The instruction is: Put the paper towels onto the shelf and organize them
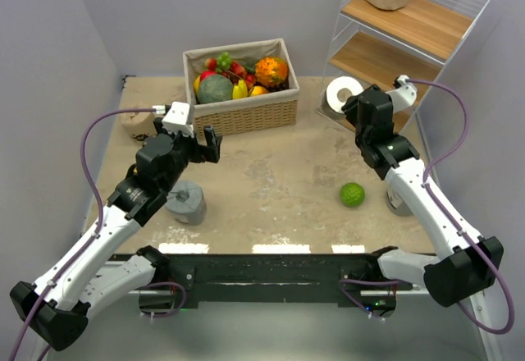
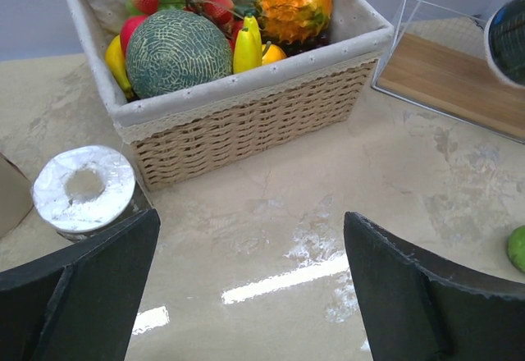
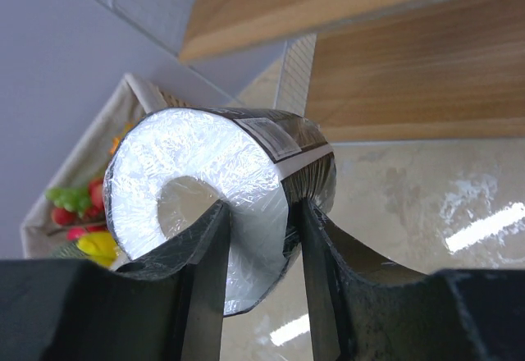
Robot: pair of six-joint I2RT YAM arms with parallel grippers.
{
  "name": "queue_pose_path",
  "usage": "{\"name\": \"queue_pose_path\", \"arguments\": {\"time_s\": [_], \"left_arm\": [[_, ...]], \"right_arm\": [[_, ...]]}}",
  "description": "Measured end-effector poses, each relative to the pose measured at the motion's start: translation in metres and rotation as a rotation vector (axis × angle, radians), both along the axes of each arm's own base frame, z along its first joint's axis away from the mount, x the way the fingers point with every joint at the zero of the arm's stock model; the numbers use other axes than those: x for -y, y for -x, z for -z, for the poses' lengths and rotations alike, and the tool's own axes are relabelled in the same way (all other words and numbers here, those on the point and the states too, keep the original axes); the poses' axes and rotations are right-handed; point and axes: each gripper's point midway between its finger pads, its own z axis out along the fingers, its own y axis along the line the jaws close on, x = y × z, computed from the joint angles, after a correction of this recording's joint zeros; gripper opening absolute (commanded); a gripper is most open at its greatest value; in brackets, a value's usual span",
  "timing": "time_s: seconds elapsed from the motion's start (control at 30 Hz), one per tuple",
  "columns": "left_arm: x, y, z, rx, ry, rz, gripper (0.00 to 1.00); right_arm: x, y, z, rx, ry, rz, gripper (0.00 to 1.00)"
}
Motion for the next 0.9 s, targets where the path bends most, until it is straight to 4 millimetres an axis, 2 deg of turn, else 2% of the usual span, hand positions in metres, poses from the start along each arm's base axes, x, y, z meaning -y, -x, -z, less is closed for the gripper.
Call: {"name": "queue_pose_path", "arguments": {"time_s": [0.13, 0.27, 0.7, 0.9], "left_arm": [[0.0, 0.002, -0.003, 0.009, 0.006, 0.003, 1.0], [0.001, 0.004, -0.006, 0.016, 0.012, 0.011, 1.0], [0.001, 0.007, -0.011, 0.029, 0.022, 0.022, 1.0], [0.001, 0.008, -0.012, 0.031, 0.024, 0.024, 1.0]], "right_arm": [[0.005, -0.016, -0.034, 0.083, -0.027, 0.056, 0.31], [0.009, -0.03, -0.053, 0.144, -0.05, 0.109, 0.31], [0.026, -0.066, -0.074, 0.238, -0.047, 0.265, 0.31], [0.039, -0.076, -0.077, 0.253, -0.041, 0.323, 0.3]]}}
